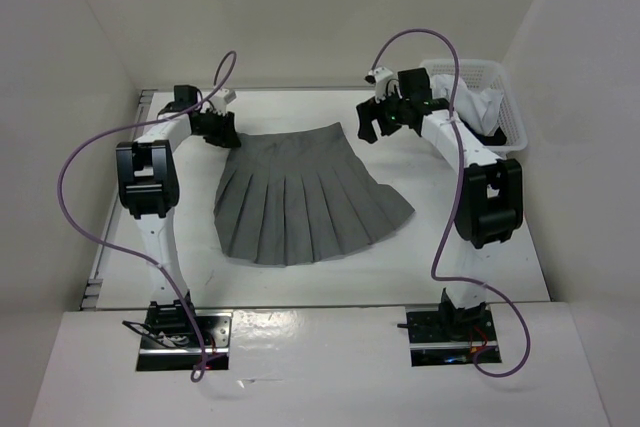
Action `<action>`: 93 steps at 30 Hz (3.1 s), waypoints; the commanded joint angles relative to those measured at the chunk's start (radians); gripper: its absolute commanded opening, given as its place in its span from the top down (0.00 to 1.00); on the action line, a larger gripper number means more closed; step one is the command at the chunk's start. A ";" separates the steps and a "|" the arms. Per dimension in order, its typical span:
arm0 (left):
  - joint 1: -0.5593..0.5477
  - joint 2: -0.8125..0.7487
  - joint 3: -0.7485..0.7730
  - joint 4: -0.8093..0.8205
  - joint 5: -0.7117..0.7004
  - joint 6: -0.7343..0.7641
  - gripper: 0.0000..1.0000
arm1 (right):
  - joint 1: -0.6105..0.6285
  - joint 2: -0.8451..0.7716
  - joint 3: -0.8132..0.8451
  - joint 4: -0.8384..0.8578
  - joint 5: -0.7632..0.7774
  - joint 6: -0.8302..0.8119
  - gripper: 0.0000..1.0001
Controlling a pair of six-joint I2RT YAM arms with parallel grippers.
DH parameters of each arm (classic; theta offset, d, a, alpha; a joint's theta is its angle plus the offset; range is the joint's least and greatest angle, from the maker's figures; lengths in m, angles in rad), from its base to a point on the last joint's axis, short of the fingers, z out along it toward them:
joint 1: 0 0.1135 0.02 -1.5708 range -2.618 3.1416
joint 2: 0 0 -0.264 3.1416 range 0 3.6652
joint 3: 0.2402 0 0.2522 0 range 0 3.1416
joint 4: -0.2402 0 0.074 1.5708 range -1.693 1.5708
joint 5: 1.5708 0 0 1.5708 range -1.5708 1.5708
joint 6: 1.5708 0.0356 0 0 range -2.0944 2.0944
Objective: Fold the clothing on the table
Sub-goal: Flatten the skirt out
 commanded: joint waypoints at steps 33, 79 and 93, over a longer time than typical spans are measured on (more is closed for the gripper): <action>-0.046 -0.023 -0.022 -0.070 0.037 0.110 0.88 | -0.043 1.016 1.416 -0.634 -0.399 -0.148 0.18; -0.083 0.042 0.026 -0.147 0.045 0.185 0.88 | -0.052 1.175 1.543 -0.713 -0.457 -0.111 0.50; -0.083 -0.031 0.044 -0.156 0.054 0.194 0.99 | -0.052 1.103 1.543 -0.717 -0.440 -0.060 0.98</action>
